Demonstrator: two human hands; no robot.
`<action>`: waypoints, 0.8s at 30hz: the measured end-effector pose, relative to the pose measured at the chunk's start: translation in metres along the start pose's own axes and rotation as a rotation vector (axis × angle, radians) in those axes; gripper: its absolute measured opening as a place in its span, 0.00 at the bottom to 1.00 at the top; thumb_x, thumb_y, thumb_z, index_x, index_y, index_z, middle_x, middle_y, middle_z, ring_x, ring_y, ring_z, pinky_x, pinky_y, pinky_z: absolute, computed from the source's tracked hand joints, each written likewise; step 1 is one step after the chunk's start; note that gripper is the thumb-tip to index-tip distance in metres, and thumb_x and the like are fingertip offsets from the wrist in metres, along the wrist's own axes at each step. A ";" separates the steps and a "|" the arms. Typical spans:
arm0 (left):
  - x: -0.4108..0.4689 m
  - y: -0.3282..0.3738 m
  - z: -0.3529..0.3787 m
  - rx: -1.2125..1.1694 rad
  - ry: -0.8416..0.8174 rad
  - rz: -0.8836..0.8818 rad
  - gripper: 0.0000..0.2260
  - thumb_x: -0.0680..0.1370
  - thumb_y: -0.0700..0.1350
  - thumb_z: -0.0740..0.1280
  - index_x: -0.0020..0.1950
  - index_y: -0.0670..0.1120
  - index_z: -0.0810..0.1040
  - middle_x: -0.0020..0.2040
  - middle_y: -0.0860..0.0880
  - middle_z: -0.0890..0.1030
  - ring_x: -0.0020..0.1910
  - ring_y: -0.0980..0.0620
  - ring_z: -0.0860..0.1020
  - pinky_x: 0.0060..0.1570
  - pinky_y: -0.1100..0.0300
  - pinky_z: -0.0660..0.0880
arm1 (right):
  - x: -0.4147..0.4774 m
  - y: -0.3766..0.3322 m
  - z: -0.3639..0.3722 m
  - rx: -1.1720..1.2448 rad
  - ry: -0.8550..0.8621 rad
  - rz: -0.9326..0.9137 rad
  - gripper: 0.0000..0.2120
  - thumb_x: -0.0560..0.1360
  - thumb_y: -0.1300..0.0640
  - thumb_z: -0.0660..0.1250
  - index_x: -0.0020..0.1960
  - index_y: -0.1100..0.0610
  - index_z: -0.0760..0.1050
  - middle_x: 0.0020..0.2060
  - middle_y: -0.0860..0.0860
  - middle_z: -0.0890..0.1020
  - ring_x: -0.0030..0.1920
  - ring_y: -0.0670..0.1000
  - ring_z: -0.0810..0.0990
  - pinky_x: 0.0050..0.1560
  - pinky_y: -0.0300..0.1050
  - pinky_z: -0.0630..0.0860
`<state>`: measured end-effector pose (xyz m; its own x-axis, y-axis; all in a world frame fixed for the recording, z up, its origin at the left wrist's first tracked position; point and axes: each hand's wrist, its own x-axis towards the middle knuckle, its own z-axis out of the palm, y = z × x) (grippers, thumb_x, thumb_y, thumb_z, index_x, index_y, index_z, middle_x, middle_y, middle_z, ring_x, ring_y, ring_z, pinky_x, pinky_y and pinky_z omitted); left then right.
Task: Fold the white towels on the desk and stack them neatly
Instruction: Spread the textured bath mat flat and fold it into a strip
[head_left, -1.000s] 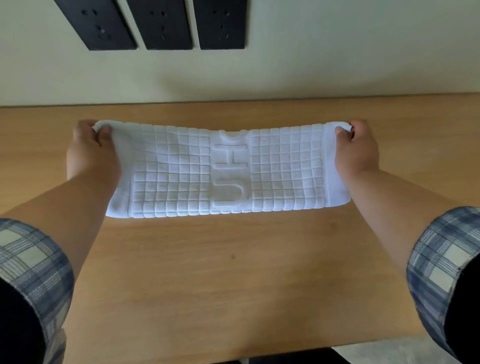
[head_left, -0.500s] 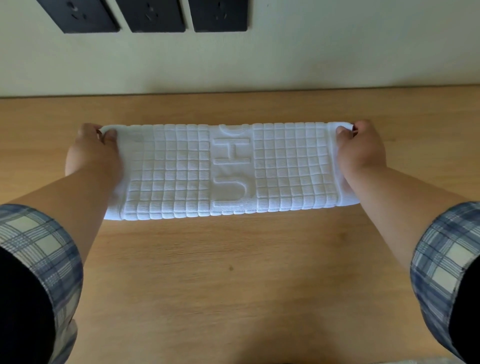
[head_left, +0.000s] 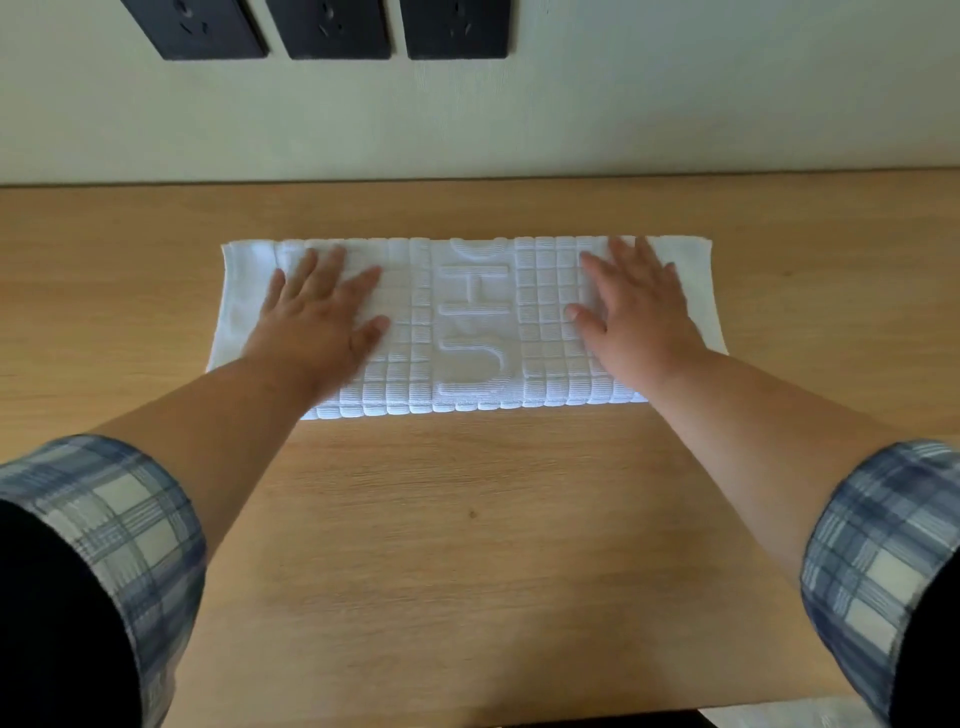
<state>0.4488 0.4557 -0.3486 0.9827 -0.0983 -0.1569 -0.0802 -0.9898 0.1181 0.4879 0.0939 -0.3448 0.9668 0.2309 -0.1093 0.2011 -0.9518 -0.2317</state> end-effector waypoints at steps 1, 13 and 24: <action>-0.002 -0.004 0.003 0.018 -0.023 -0.020 0.32 0.78 0.69 0.42 0.80 0.58 0.47 0.81 0.48 0.45 0.79 0.47 0.41 0.76 0.45 0.40 | -0.002 0.002 0.003 -0.055 -0.066 0.001 0.33 0.80 0.34 0.47 0.80 0.46 0.50 0.81 0.52 0.48 0.80 0.54 0.41 0.78 0.58 0.40; -0.011 0.049 0.005 0.002 -0.072 -0.017 0.28 0.81 0.63 0.43 0.80 0.58 0.43 0.81 0.48 0.39 0.79 0.46 0.37 0.76 0.43 0.39 | -0.016 -0.059 0.015 -0.089 -0.130 -0.037 0.37 0.76 0.29 0.37 0.81 0.46 0.45 0.81 0.51 0.44 0.80 0.52 0.38 0.77 0.59 0.39; -0.041 -0.004 -0.007 -0.374 0.274 -0.679 0.28 0.81 0.58 0.57 0.79 0.51 0.57 0.78 0.47 0.61 0.76 0.43 0.59 0.74 0.45 0.55 | -0.019 -0.041 -0.009 0.074 0.006 0.235 0.30 0.81 0.40 0.55 0.79 0.50 0.58 0.80 0.54 0.54 0.80 0.56 0.48 0.78 0.60 0.43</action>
<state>0.4099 0.4641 -0.3354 0.8069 0.5862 -0.0726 0.5599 -0.7201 0.4099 0.4630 0.1269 -0.3244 0.9866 0.0038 -0.1631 -0.0412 -0.9617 -0.2711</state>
